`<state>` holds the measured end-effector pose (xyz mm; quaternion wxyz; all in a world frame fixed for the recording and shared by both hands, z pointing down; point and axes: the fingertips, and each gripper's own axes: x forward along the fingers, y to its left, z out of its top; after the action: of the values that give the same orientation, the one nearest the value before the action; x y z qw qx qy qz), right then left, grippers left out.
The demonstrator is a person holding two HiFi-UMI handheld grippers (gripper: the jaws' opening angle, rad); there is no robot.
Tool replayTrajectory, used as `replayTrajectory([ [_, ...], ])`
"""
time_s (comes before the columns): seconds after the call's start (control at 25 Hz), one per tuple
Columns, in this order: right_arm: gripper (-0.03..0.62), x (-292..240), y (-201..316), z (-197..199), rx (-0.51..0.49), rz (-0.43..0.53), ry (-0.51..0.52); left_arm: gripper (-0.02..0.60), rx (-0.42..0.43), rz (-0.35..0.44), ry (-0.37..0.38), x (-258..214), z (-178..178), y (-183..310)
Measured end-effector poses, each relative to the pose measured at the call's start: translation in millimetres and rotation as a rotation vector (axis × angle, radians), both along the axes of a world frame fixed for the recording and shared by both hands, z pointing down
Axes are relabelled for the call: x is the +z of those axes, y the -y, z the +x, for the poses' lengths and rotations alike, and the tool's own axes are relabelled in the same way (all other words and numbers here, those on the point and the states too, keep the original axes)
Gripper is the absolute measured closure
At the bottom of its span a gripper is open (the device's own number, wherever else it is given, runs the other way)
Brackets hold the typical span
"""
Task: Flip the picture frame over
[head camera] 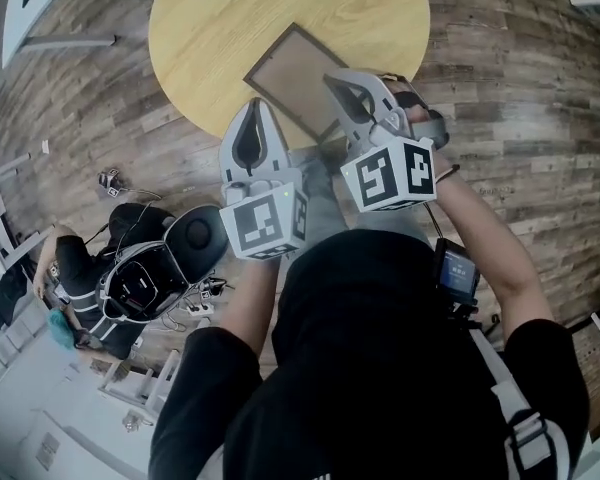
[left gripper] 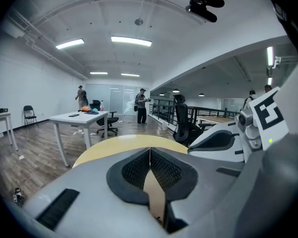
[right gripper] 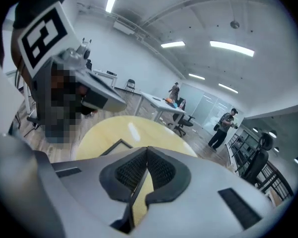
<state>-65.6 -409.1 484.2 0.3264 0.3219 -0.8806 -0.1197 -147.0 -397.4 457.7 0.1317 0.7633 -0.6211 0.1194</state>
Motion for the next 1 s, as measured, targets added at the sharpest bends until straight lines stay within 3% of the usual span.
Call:
replayTrajectory([
  [0.16, 0.574, -84.5, -3.7, 2.6, -0.007, 0.045, 0.177, 0.558, 0.035, 0.038, -0.028, -46.8, 10.6, -2.8],
  [0.32, 0.574, -143.7, 8.1, 19.4, 0.049, 0.082, 0.432, 0.558, 0.066, 0.086, -0.046, -73.0, 11.6, 4.4],
  [0.52, 0.574, -203.3, -18.6, 71.5, 0.266, -0.059, 0.679, 0.558, 0.091, 0.086, -0.107, -135.9, 24.2, -31.3],
  [0.68, 0.574, -207.7, -32.5, 91.6, 0.341, -0.098, 0.719, 0.558, 0.100, 0.074, -0.112, -145.3, 40.4, -47.5],
  [1.0, 0.574, -228.0, -45.4, 112.2, 0.314, -0.054, 0.713, 0.558, 0.117, 0.155, -0.097, -177.6, 65.3, -51.9],
])
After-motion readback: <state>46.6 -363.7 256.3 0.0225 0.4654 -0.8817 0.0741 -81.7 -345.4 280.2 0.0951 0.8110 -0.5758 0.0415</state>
